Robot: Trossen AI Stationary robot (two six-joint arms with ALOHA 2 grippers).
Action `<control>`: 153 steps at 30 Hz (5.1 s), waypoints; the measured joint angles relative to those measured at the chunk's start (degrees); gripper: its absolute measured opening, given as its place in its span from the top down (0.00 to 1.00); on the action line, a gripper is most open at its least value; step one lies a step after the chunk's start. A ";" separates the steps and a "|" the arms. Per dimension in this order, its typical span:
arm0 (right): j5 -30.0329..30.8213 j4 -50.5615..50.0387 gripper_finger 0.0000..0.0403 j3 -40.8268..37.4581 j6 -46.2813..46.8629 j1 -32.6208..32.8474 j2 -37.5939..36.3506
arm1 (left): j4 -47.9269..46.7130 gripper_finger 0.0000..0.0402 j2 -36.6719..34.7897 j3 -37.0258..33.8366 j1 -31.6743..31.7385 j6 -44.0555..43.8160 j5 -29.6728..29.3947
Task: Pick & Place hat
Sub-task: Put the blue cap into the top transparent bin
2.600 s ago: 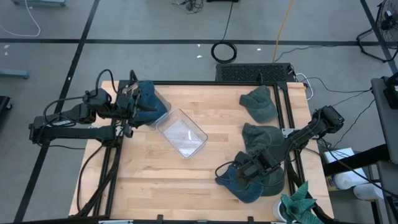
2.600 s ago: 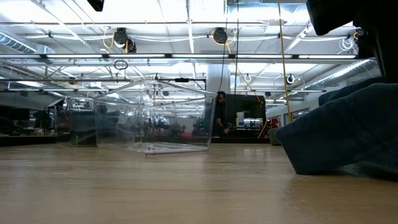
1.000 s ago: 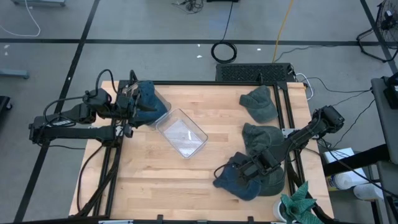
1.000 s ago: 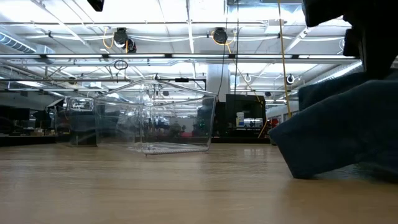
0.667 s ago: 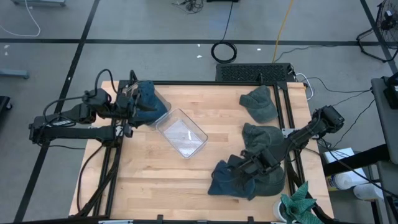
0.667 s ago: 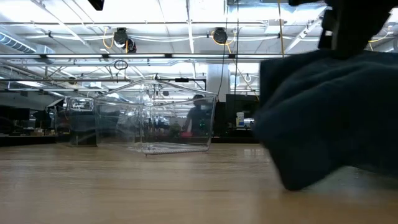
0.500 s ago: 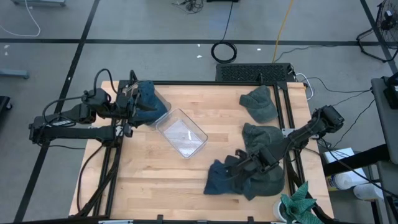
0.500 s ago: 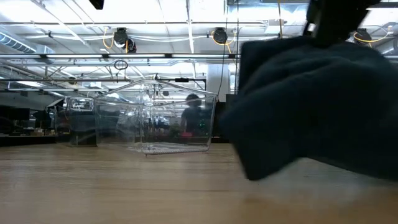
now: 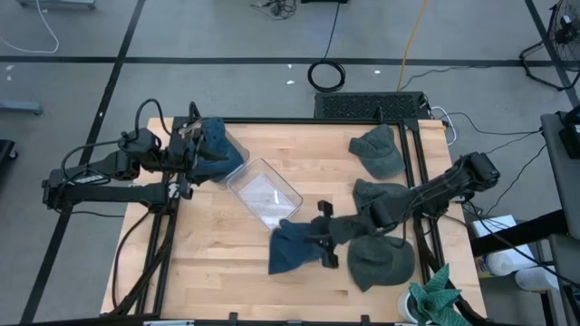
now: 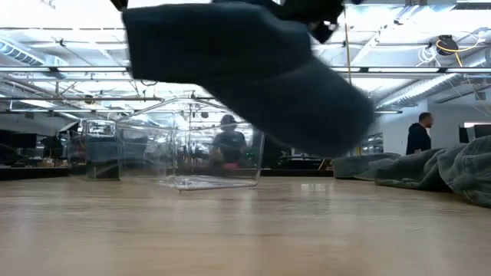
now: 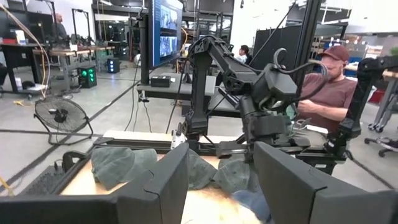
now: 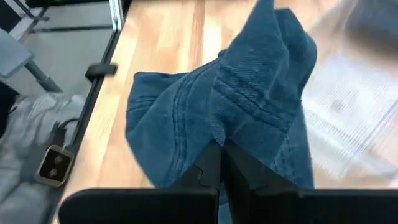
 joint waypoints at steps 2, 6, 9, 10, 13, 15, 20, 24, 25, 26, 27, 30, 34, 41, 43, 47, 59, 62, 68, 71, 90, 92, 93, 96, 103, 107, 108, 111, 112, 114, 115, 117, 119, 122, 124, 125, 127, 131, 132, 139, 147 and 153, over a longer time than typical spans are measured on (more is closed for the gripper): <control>-0.06 2.56 1.00 0.00 -3.49 -1.23 0.00 | 0.00 0.54 0.00 0.00 0.00 -0.86 0.02; -0.19 7.63 1.00 0.00 -9.11 -3.57 0.00 | 0.00 0.54 0.00 0.00 0.00 -1.70 0.02; -0.21 11.23 1.00 0.00 -11.78 -5.18 0.00 | 0.00 0.54 0.00 0.00 0.00 -1.72 0.02; -0.24 12.21 1.00 0.00 -12.45 -5.64 0.00 | 0.00 0.54 0.00 0.00 -0.02 -1.72 0.02; -0.31 14.04 1.00 0.00 -13.82 -6.95 0.00 | -0.02 0.54 0.00 0.00 -0.02 -1.74 0.02; -0.37 14.84 1.00 0.00 -14.39 -7.81 0.00 | -0.02 0.54 0.01 -0.01 -0.02 -1.74 0.02; -0.27 19.63 1.00 0.00 -18.16 -9.42 0.00 | -0.05 0.54 0.02 0.00 -0.02 -2.84 0.02; -0.23 24.41 1.00 0.00 -22.44 -9.85 0.00 | -1.01 0.54 0.02 0.00 -0.02 -9.75 0.02; -0.15 25.39 1.00 0.00 -23.68 -9.84 0.00 | -1.15 0.54 0.14 0.00 -0.01 -10.59 0.02; -0.06 26.32 1.00 0.00 -24.94 -9.85 0.00 | -1.27 0.54 0.27 0.00 -0.01 -11.14 0.02; -0.06 27.32 1.00 0.00 -26.19 -9.85 0.00 | -1.61 0.54 0.34 0.00 -0.02 -11.59 0.02; -0.08 30.12 1.00 0.00 -28.98 -10.10 0.00 | -2.44 0.54 0.46 0.00 0.00 -14.29 0.02; -0.02 32.07 1.00 0.00 -30.10 -11.25 0.00 | -2.64 0.54 1.22 0.00 -0.06 -20.12 0.54; 0.00 34.19 1.00 0.00 -29.98 -13.86 0.00 | -2.77 0.54 6.42 0.00 -3.48 -24.16 2.11; 0.00 35.31 1.00 0.00 -29.99 -14.52 0.00 | -1.96 0.54 8.29 -0.04 -4.80 -24.15 2.27; 0.00 37.12 1.00 0.00 -30.24 -15.72 0.00 | 0.77 0.54 10.30 -0.04 -7.22 -22.56 2.35; 0.05 37.67 1.00 0.00 -30.10 -18.18 0.00 | 2.99 0.54 10.73 -0.04 -10.34 -19.81 2.48; 0.02 39.52 1.00 0.00 -30.27 -18.33 0.00 | 2.99 0.54 10.85 -0.04 -10.51 -19.80 2.45; 0.03 42.74 1.00 0.00 -29.77 -18.86 0.00 | 2.99 0.54 10.91 -0.03 -10.51 -19.71 2.01; 0.05 43.05 1.00 0.00 -29.24 -18.90 0.16 | 3.15 0.54 10.91 -0.04 -10.51 -19.69 1.95; 5.69 56.02 1.00 0.00 -30.36 -18.58 6.09 | 5.49 0.54 10.91 -0.03 -10.51 -16.84 -2.50; 5.67 56.21 1.00 0.00 -30.36 -18.30 6.10 | 5.49 0.54 10.91 -0.04 -10.51 -16.76 -2.50; 5.65 56.57 1.00 0.00 -30.36 -18.23 6.10 | 5.49 0.54 10.91 -0.02 -10.51 -16.78 -2.65; 5.60 57.05 1.00 0.00 -30.44 -17.94 6.10 | 5.49 0.54 10.91 -0.04 -10.51 -16.62 -4.25; 5.58 56.85 1.00 0.00 -30.51 -17.59 6.10 | 6.06 0.54 12.60 -0.03 -10.51 -16.18 -8.93; 5.57 56.83 1.00 0.00 -30.51 -17.57 6.10 | 7.39 0.54 14.78 -0.04 -10.51 -16.19 -8.92; 5.57 56.84 1.00 0.00 -30.51 -17.57 6.10 | 8.14 0.54 15.26 -0.04 -10.51 -16.19 -8.92; 5.58 56.78 1.00 0.00 -30.51 -17.57 6.10 | 9.62 0.54 15.83 -0.04 -10.51 -16.09 -8.92; 5.58 56.79 1.00 0.00 -30.51 -17.57 6.10 | 10.25 0.54 15.87 -0.04 -10.51 -15.61 -8.92; 5.58 56.79 1.00 0.00 -30.51 -17.57 6.10 | 10.82 0.54 15.86 -0.04 -10.51 -14.25 -8.90; 5.56 56.72 1.00 0.00 -30.51 -17.57 6.10 | 11.04 0.54 15.78 -0.04 -10.51 -13.82 -8.90; 5.57 56.42 1.00 0.00 -30.51 -17.57 6.10 | 11.42 0.54 15.72 -0.04 -10.51 -13.63 -8.88; 5.57 56.16 1.00 0.00 -30.51 -17.57 6.10 | 11.68 0.54 15.72 -0.04 -10.51 -13.63 -8.88; 5.60 55.82 1.00 0.00 -30.51 -17.57 6.10 | 11.61 0.54 15.72 -0.04 -10.51 -13.63 -8.88; 5.62 55.59 1.00 0.00 -30.51 -17.57 6.10 | 11.62 0.54 15.72 -0.04 -10.51 -13.63 -8.88; 5.62 55.50 1.00 0.00 -30.51 -17.57 6.10 | 11.61 0.54 15.72 -0.04 -10.51 -13.63 -8.88; 5.64 55.16 1.00 0.00 -30.51 -17.57 6.10 | 11.58 0.54 15.72 -0.04 -10.51 -13.65 -8.87; 5.65 55.08 1.00 0.00 -30.51 -17.57 6.10 | 11.58 0.54 15.72 -0.04 -10.51 -13.66 -8.88; 5.66 55.09 1.00 0.00 -30.51 -17.57 6.10 | 11.58 0.54 15.72 -0.04 -10.51 -13.66 -8.88; 5.69 55.08 1.00 0.00 -30.52 -17.57 6.10 | 11.54 0.54 15.72 -0.04 -10.51 -13.68 -8.90; 5.73 55.09 1.00 0.00 -30.51 -17.57 6.10 | 11.50 0.65 15.72 -0.04 -10.51 -13.61 -8.87; 5.73 55.08 1.00 0.00 -30.51 -17.57 6.10 | 11.50 0.85 15.72 -0.04 -10.51 -13.66 -8.40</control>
